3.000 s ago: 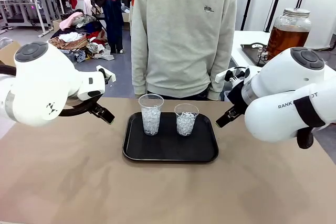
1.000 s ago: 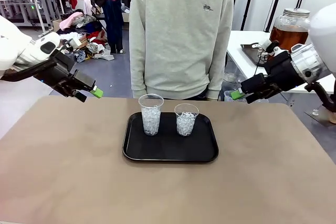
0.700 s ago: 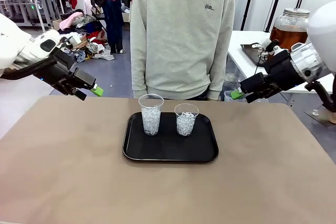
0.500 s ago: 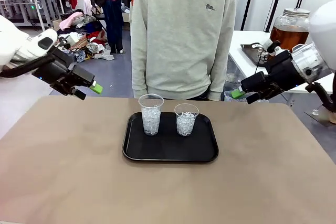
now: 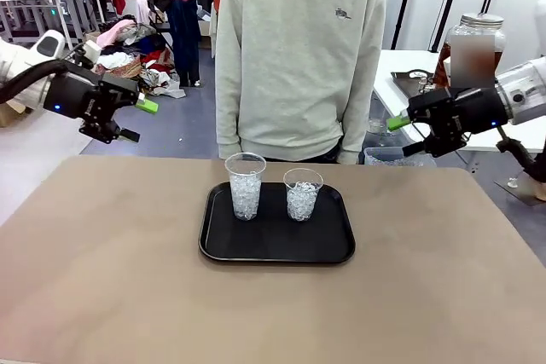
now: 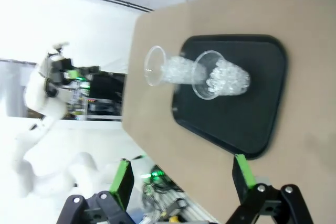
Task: Pour the drink into the iced cup.
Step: Pick up the iced cup indicated by the human and present it to them.
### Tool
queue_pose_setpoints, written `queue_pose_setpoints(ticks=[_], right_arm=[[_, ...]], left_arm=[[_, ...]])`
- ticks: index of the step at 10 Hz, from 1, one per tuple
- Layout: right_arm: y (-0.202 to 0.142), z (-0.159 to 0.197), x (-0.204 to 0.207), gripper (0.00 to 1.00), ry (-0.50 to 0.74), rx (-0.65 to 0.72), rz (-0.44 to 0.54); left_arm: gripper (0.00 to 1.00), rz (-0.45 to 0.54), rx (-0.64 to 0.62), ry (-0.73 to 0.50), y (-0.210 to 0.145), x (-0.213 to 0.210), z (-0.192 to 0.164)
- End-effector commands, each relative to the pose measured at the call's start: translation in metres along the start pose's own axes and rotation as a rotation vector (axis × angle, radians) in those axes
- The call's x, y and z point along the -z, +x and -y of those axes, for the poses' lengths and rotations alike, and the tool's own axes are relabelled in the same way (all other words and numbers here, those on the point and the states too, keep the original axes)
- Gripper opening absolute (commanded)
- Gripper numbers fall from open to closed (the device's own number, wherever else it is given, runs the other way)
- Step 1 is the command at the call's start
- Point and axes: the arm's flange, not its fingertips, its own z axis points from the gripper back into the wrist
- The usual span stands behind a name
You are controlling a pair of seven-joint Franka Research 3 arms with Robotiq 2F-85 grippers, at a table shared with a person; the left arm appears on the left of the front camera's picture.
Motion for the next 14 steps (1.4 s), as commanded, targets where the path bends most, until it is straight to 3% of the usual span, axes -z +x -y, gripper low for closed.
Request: queue_pose_setpoints(ticks=[1, 4, 7, 10, 14], right_arm=[[0.015, 0.015, -0.006, 1.0, 0.109, 0.106, 0.034], [0.023, 0.044, -0.015, 1.0, 0.249, 0.232, 0.071], [0.026, 0.069, -0.014, 1.0, 0.34, 0.321, 0.07], [0.027, 0.078, -0.014, 1.0, 0.353, 0.336, 0.069], [0.024, 0.078, -0.011, 1.0, 0.325, 0.328, 0.044]], left_arm=[[1.0, 0.038, -0.031, -0.086, 0.008, 0.005, -0.015], [1.0, 0.074, -0.066, -0.195, 0.013, 0.017, -0.036], [1.0, 0.039, -0.124, -0.254, 0.016, 0.031, -0.052], [1.0, -0.049, -0.263, -0.301, 0.02, 0.039, -0.068], [1.0, -0.14, -0.299, -0.282, 0.02, 0.039, -0.069]])
